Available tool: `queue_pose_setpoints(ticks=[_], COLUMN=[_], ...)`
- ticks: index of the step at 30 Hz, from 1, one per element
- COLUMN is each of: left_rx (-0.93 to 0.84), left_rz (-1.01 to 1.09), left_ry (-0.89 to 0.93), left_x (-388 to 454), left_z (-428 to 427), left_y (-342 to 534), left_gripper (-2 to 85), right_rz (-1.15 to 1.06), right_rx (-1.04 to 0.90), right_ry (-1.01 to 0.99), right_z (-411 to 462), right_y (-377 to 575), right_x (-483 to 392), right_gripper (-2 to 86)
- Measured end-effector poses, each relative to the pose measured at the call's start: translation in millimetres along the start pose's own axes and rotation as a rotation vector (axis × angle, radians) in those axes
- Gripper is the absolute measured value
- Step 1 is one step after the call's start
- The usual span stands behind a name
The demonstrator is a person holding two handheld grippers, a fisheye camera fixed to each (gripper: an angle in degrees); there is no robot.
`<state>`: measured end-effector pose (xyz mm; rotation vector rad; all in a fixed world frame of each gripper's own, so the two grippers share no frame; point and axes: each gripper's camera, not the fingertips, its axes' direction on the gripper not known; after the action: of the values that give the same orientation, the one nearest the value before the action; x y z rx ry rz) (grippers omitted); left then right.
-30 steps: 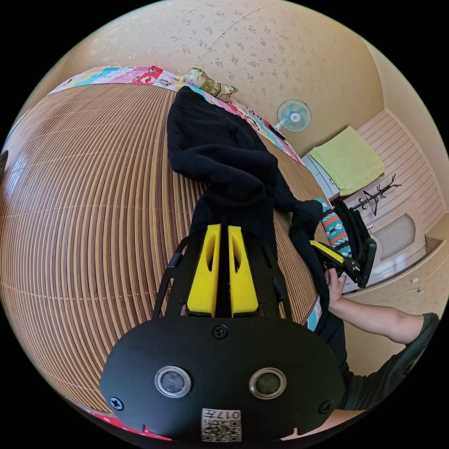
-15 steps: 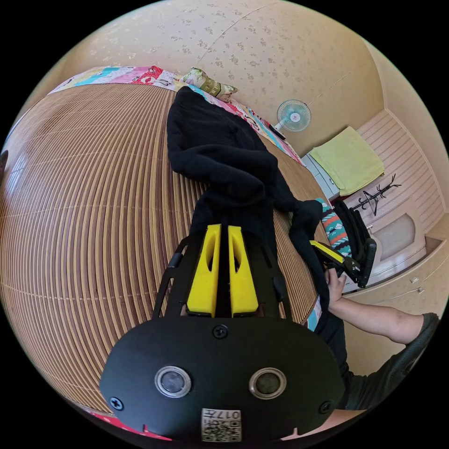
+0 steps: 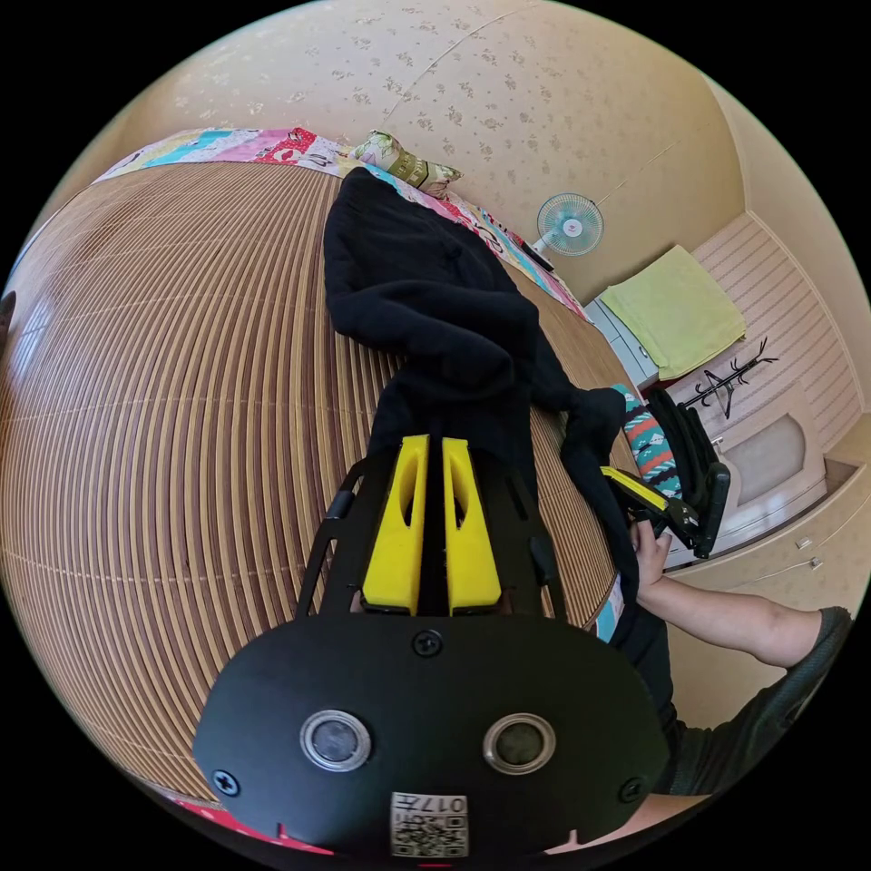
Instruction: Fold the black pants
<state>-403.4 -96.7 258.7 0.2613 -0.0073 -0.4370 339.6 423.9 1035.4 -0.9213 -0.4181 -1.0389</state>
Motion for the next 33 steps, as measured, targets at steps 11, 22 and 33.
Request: queue_pose_setpoints(ticks=[11,22,33], left_rx=[0.000,0.001,0.001], left_rz=[0.000,0.000,-0.001], left_ry=[0.000,0.000,0.001], left_x=[-0.9,-2.4,-4.8], left_z=[-0.8,-1.5,-2.1], left_y=[-1.0,-2.2,-3.3], left_gripper=[3.7,3.6,3.7], right_rz=[0.000,0.000,0.000], right_rx=[0.000,0.000,0.000], right_ry=[0.001,0.001,0.002], right_z=[-0.3,-0.1,0.4], right_y=[0.5,1.5,2.9], right_x=[0.7,2.1,3.6], right_gripper=[0.4,0.4,0.4])
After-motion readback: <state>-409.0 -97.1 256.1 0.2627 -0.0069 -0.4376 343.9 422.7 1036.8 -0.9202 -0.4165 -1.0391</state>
